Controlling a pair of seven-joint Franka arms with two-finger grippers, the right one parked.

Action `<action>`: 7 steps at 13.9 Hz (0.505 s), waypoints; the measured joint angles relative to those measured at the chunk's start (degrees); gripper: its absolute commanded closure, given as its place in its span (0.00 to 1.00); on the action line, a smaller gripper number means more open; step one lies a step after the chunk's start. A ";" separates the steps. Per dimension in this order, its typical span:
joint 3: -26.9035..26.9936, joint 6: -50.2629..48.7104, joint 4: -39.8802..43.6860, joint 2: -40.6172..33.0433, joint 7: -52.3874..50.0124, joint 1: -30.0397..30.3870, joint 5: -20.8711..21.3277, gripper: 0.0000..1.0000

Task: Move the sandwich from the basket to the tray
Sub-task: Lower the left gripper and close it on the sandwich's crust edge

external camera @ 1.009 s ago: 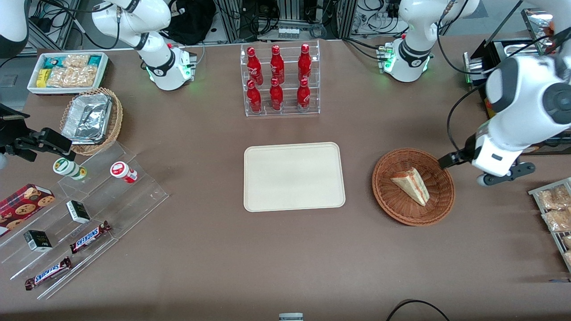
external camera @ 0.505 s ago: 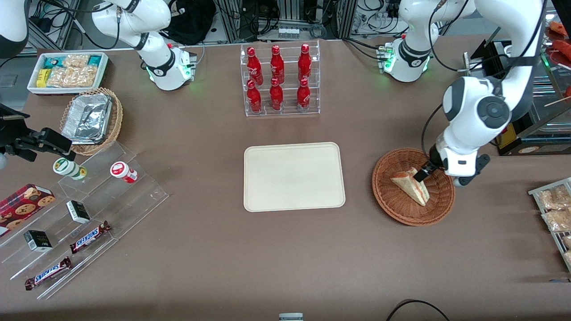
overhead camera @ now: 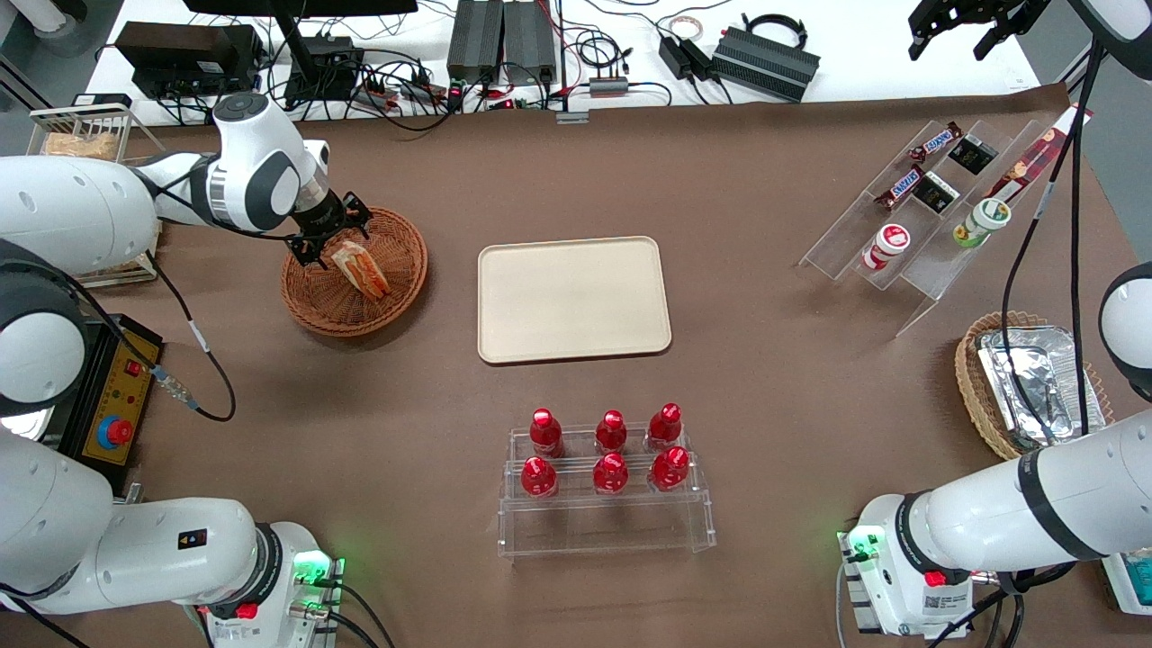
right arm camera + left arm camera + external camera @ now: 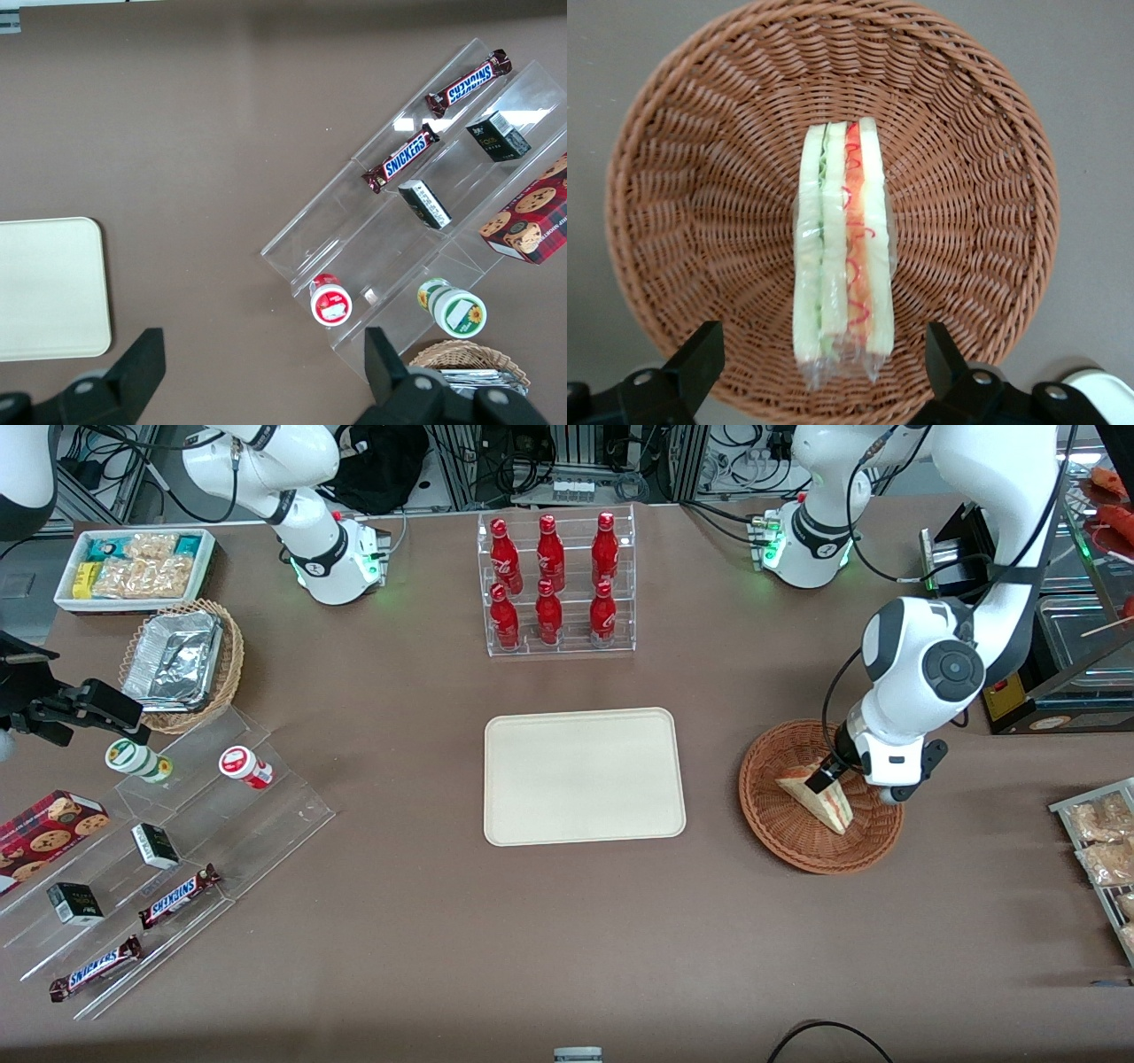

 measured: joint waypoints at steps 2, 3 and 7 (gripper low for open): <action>0.01 2.15 -0.01 2.32 -0.02 0.01 0.00 0.00; 0.01 3.04 -0.01 3.27 -0.02 0.04 0.00 0.01; 0.03 5.32 0.00 5.39 -0.03 0.11 0.00 0.60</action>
